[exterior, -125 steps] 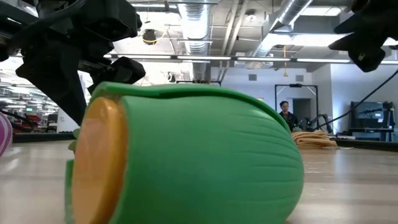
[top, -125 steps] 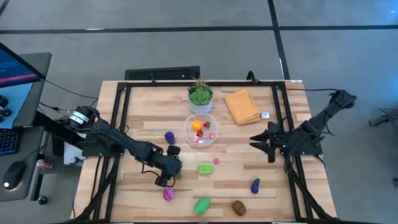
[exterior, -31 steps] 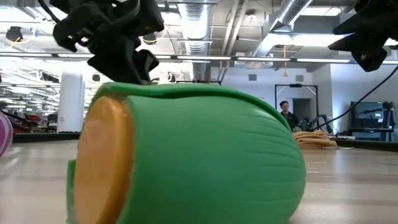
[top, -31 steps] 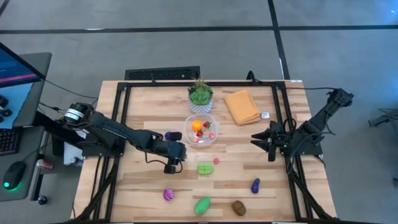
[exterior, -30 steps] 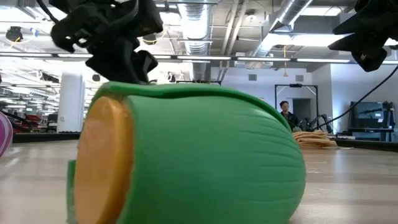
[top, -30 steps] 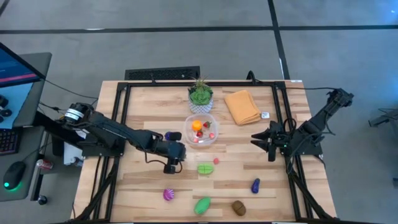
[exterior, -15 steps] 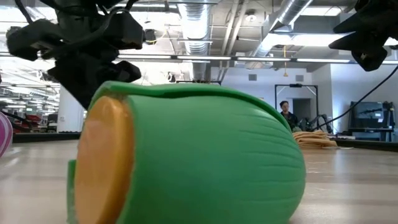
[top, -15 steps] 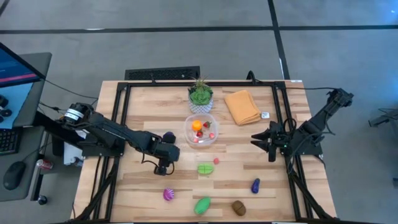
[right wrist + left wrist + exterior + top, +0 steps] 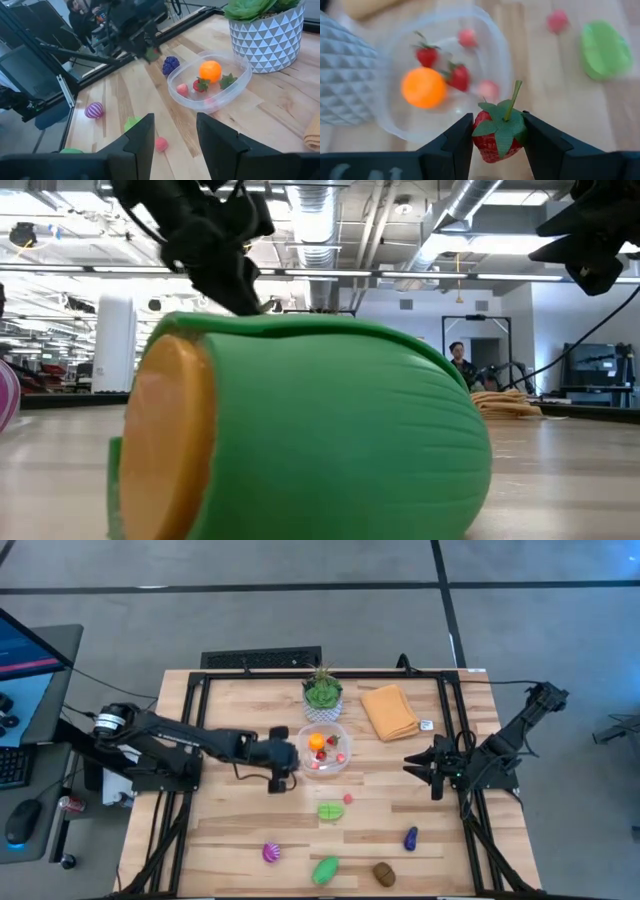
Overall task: Pick and placing Produce into tupperware
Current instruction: Put the red strawberry into the transparent bin
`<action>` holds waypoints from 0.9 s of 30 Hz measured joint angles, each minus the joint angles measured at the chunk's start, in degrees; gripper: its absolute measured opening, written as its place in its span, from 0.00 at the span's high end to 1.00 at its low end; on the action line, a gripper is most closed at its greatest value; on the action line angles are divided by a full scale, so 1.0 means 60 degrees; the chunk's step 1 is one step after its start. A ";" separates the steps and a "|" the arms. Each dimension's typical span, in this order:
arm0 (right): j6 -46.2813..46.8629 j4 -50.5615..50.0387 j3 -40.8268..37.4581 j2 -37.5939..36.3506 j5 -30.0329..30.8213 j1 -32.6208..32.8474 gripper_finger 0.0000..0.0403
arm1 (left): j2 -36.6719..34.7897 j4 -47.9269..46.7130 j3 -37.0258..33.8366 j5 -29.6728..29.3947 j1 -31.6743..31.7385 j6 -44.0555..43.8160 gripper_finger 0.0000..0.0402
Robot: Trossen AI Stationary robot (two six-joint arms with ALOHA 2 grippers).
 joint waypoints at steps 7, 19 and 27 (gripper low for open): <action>0.0000 0.0002 0.0000 0.0000 0.0000 0.0000 0.58 | 0.0117 0.0883 -0.0007 0.0545 0.0978 0.0653 0.65; -0.0018 -0.0053 0.0000 0.0004 0.0255 -0.0004 0.58 | 0.0933 0.2618 0.0021 0.1323 0.1716 0.0788 0.65; 0.0000 0.0002 0.0000 0.0004 0.0255 -0.0004 0.58 | 0.1889 0.3388 0.0016 0.1576 0.1701 0.0454 0.65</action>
